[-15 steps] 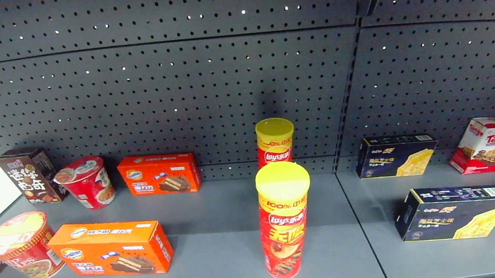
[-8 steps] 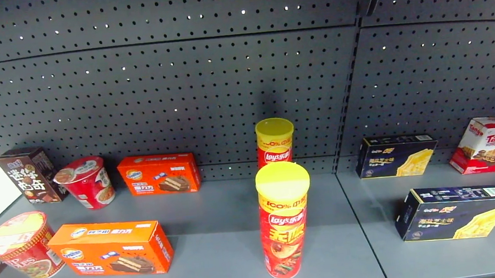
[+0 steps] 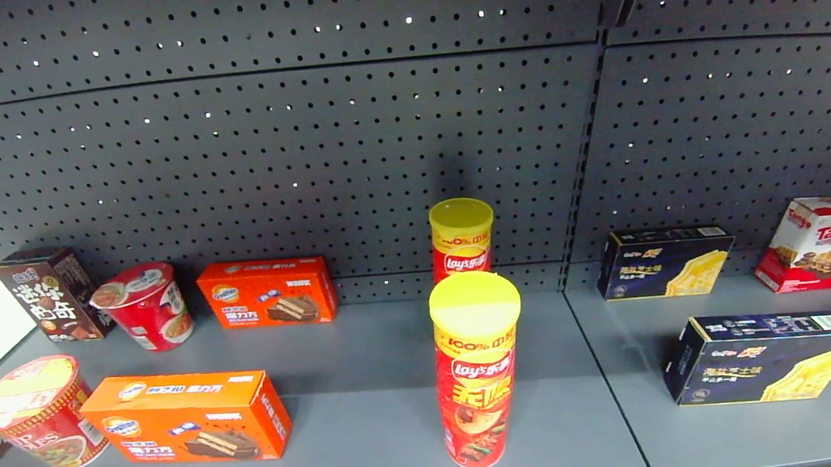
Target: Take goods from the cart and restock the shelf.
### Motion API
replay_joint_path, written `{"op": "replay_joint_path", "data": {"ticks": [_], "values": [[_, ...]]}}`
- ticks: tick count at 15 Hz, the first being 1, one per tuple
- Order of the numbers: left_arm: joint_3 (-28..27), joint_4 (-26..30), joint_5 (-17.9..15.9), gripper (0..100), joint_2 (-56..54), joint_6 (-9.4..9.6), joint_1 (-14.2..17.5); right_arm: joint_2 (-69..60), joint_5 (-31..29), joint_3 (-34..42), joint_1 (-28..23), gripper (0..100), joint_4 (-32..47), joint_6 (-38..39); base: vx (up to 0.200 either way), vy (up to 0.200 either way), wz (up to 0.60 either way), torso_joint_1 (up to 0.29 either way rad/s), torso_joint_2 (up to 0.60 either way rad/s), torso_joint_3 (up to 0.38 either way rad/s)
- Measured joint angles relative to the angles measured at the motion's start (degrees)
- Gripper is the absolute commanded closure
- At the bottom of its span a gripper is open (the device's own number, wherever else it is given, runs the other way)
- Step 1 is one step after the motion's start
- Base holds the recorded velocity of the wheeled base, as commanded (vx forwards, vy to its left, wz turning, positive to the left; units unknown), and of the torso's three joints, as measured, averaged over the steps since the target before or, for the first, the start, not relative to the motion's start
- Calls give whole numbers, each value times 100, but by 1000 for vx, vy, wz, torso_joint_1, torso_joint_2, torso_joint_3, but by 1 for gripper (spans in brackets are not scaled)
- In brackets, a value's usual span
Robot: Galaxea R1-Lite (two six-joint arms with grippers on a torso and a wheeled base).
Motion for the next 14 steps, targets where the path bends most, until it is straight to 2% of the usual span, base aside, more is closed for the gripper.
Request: {"op": "replay_joint_path", "data": {"ticks": [2, 14], "values": [[0, -2, -4, 0, 0, 5, 0, 2, 0, 0, 0, 0, 0, 0, -100, 0, 0, 4, -1, 1], [0, 0, -12, 0, 0, 5, 0, -2, 0, 0, 0, 0, 0, -2, 0, 0, 0, 0, 0, 0]]}}
